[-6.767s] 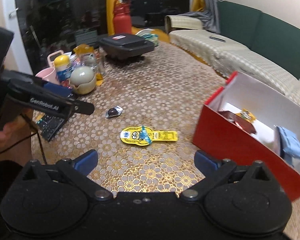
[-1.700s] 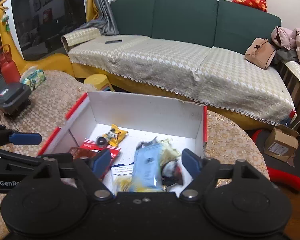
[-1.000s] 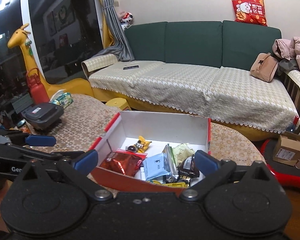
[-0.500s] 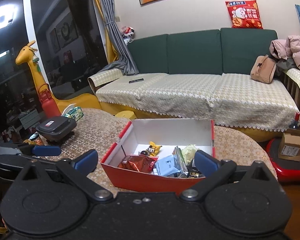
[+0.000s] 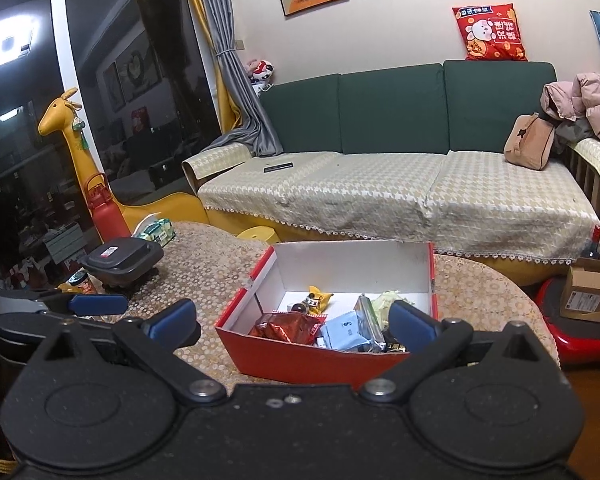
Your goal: Organize snacks
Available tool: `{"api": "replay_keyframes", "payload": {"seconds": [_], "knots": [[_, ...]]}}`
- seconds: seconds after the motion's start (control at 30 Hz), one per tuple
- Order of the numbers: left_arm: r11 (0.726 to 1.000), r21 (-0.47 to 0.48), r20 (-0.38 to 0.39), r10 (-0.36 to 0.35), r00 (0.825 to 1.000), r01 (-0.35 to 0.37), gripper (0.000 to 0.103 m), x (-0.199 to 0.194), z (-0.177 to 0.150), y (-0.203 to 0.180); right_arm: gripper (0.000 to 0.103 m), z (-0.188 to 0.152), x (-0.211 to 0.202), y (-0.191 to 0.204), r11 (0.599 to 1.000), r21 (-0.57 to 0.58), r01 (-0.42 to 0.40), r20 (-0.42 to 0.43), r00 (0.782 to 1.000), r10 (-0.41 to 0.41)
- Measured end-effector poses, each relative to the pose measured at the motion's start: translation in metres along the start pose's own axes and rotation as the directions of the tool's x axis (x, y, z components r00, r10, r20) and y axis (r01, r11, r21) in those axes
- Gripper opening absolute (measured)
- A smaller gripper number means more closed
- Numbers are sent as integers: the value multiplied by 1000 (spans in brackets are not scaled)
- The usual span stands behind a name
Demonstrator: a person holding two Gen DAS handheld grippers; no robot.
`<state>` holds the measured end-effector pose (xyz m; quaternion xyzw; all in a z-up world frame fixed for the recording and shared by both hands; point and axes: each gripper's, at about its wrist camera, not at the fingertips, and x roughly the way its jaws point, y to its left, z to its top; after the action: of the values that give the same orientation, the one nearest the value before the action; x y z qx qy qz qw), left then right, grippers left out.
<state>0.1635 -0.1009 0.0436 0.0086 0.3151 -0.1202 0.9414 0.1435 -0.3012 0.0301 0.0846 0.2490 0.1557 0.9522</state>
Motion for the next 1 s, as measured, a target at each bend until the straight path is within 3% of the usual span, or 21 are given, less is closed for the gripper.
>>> {"api": "replay_keyframes", "payload": {"seconds": [1.0], "knots": [[999,24,-13,27,1000,-26,102,-14,-10,-21,103,-15,-26,-9,998,58,-2,12,1000,1]]}}
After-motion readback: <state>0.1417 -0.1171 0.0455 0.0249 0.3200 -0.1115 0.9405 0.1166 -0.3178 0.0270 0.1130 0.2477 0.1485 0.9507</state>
